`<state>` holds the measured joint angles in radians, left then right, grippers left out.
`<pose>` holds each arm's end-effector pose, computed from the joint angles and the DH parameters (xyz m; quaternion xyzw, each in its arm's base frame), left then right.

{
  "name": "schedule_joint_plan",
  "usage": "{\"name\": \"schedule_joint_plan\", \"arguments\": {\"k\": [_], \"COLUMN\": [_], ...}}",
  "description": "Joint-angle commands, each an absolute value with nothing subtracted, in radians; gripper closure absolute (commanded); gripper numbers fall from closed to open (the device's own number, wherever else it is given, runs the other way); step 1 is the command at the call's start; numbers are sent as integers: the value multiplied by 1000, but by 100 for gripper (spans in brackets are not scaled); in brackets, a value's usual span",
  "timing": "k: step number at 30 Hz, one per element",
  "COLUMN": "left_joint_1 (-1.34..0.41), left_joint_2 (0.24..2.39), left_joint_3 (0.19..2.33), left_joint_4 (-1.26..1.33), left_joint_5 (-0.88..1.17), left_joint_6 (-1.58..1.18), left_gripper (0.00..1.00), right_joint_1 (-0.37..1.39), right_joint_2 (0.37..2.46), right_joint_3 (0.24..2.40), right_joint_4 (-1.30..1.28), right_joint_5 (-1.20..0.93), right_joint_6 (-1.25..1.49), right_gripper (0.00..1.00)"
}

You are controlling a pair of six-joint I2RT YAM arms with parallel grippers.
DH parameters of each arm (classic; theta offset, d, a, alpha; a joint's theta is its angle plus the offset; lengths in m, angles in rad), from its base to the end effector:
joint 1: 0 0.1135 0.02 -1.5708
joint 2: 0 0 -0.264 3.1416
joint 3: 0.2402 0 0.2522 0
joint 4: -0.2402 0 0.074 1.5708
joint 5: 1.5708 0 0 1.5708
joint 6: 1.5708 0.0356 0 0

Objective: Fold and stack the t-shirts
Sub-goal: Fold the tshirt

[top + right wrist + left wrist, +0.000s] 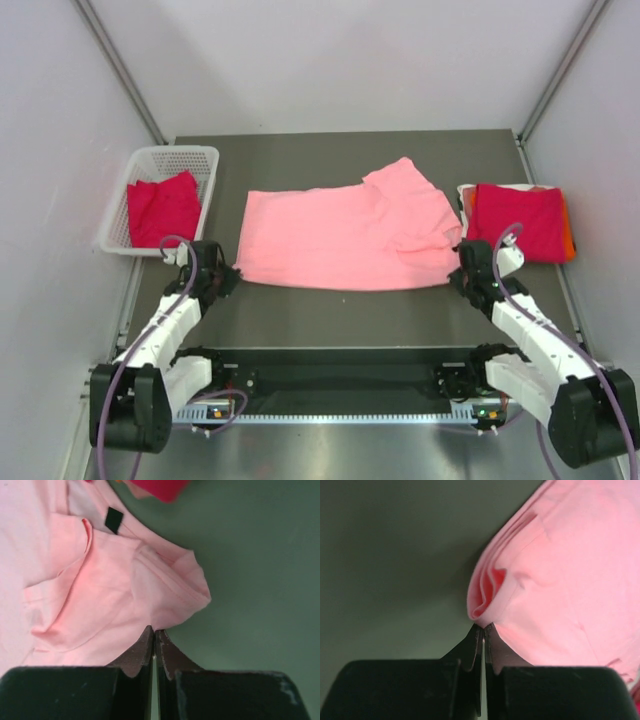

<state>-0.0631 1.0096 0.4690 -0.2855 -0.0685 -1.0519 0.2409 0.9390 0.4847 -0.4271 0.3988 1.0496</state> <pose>0.1944 -0.0098 0.1819 -0.4527 0.8135 -0.1653 0.3254 0.1766 0.0292 0.1905 0.4245 0.8218 0.0502 0.3767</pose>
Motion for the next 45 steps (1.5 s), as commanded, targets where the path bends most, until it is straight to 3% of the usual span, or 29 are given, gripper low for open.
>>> {"name": "schedule_joint_plan", "arguments": {"k": [1, 13, 17, 22, 23, 30, 32, 45], "left_joint_1": [-57, -57, -57, -57, -57, -57, -57, -57], "left_joint_2": [928, 762, 768, 773, 769, 767, 770, 755], "left_joint_3": [445, 364, 364, 359, 354, 351, 353, 357], "left_joint_4": [-310, -397, -402, -402, -397, -385, -383, -385], "left_joint_5": [-58, -95, -106, -120, -118, -94, -91, -87], "left_joint_6": [-1006, -980, -976, -973, -973, -971, -971, -968], "left_gripper": [100, 100, 100, 100, 100, 100, 100, 100], "right_joint_1": [258, 267, 268, 268, 268, 268, 267, 267], "right_joint_2": [829, 618, 620, 679, 689, 690, 667, 811], "right_joint_3": [439, 376, 402, 445, 446, 376, 331, 270], "right_joint_4": [-488, -594, -586, -572, -572, -577, -551, -394], "right_joint_5": [400, 403, 410, 420, 420, 417, 413, 420], "right_joint_6": [1080, 1071, 1028, 968, 971, 1074, 1097, 1151], "right_gripper": [99, 80, 71, 71, 66, 62, 55, 55]}}
